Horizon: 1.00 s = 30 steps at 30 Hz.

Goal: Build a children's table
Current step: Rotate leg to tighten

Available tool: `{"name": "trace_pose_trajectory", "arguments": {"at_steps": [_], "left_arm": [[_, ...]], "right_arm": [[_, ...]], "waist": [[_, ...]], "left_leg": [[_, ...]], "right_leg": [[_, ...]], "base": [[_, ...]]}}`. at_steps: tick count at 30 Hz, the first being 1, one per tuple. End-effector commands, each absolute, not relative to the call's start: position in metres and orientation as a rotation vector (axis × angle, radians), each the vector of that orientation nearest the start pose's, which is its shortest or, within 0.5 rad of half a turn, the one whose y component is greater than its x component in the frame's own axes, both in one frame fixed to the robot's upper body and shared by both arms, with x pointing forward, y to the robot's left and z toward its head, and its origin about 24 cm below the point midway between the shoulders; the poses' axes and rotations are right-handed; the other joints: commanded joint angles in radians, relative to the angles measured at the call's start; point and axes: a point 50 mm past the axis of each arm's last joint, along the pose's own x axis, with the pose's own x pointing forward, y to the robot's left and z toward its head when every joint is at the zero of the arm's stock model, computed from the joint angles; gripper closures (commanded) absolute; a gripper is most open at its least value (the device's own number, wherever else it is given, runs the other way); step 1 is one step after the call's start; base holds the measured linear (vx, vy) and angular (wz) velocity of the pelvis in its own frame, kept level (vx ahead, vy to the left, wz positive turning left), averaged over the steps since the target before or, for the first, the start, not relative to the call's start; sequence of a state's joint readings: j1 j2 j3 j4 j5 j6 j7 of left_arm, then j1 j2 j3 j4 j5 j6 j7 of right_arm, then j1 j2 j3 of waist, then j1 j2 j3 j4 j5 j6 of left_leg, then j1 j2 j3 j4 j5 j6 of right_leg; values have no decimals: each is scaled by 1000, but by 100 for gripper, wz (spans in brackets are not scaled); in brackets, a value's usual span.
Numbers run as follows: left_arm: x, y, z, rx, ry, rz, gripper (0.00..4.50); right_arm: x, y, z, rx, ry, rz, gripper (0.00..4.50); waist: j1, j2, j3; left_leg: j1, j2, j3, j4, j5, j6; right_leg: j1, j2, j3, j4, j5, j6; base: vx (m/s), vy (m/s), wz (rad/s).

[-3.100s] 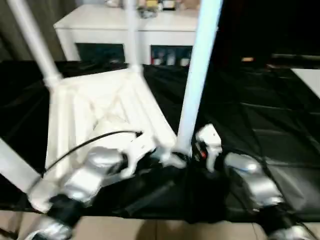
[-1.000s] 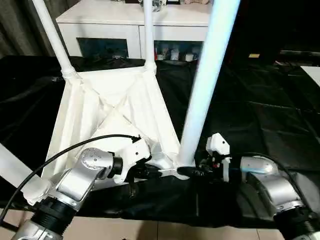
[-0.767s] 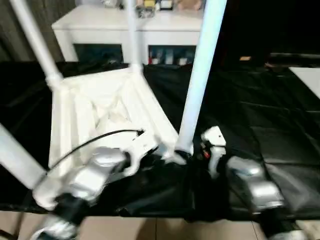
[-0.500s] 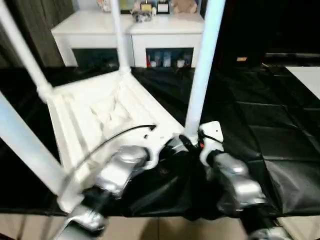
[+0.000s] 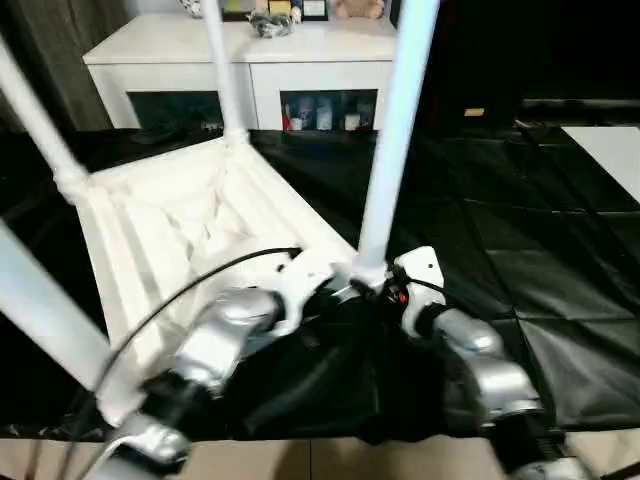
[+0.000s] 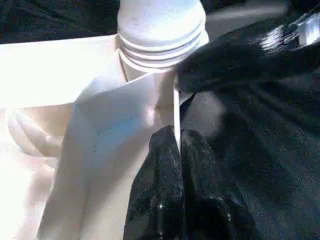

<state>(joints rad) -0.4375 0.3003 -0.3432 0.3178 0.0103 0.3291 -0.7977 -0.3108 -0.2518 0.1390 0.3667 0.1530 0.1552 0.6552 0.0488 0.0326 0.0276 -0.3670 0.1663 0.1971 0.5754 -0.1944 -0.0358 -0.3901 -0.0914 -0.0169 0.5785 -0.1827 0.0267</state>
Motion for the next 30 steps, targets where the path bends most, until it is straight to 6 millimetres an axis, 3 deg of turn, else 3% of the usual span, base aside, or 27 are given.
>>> {"name": "trace_pose_trajectory", "arguments": {"at_steps": [1, 2, 4, 5, 6, 9, 12, 13, 18, 23, 30], "left_arm": [[282, 105, 17, 360, 549, -1141, 450], [276, 107, 19, 347, 560, -1203, 450], [268, 110, 21, 332, 586, -1288, 450], [263, 113, 23, 325, 606, -1339, 450], [262, 113, 23, 324, 610, -1349, 450], [256, 119, 25, 333, 645, -1405, 450], [255, 120, 26, 329, 648, -1416, 450], [255, 120, 27, 331, 648, -1422, 450], [255, 121, 30, 331, 648, -1424, 450], [255, 121, 30, 338, 649, -1420, 450], [256, 122, 30, 345, 648, -1410, 450]], "right_arm": [[290, -131, 33, -57, 270, 898, 83], [286, -137, 36, -84, 271, 963, 83], [283, -144, 40, -116, 271, 1031, 83], [282, -149, 43, -133, 269, 1071, 83], [281, -149, 44, -136, 269, 1078, 83], [278, -155, 51, -155, 264, 1153, 83], [276, -155, 53, -148, 260, 1183, 83], [273, -154, 55, -146, 262, 1217, 83], [269, -152, 51, -190, 267, 1261, 83], [269, -151, 49, -189, 276, 1264, 83], [267, -150, 44, -221, 297, 1286, 83]], "waist": [[8, -13, -42], [11, -11, -45], [17, -12, -49], [19, -11, -54], [23, -8, -57], [31, -8, -58], [42, -8, -55], [44, -9, -51], [36, -11, -41], [36, -14, -43], [38, -16, -46]], "left_leg": [[4, 60, -30, -82, -279, 44], [9, 59, -26, -76, -245, 50], [5, 57, -23, -68, -175, 67], [4, 57, -22, -60, -98, 97], [10, 56, -20, -53, -69, 111], [8, 56, -17, -44, -21, 143], [10, 59, -15, -44, -44, 143], [10, 61, -16, -51, -105, 120], [14, 62, -21, -68, -247, 39], [11, 59, -22, -66, -233, 31], [9, 58, -20, -59, -188, 58]], "right_leg": [[25, -48, 24, -69, -269, -179], [21, -44, 23, -63, -205, -204], [27, -43, 21, -49, -97, -236], [30, -41, 18, -33, 27, -266], [28, -38, 17, -27, 88, -286], [29, -36, 15, -19, 154, -306], [25, -38, 15, -21, 110, -308], [27, -42, 16, -28, 24, -299], [22, -46, 22, -48, -180, -248], [23, -46, 24, -47, -179, -231], [24, -45, 22, -40, -121, -250]], "base": [[54, -12, 0], [57, -5, -1], [54, 1, -2], [0, 0, 0], [0, 0, 0], [0, 0, 0], [0, 0, 0], [0, 0, 0], [0, 0, 0], [0, 0, 0], [0, 0, 0]]}}
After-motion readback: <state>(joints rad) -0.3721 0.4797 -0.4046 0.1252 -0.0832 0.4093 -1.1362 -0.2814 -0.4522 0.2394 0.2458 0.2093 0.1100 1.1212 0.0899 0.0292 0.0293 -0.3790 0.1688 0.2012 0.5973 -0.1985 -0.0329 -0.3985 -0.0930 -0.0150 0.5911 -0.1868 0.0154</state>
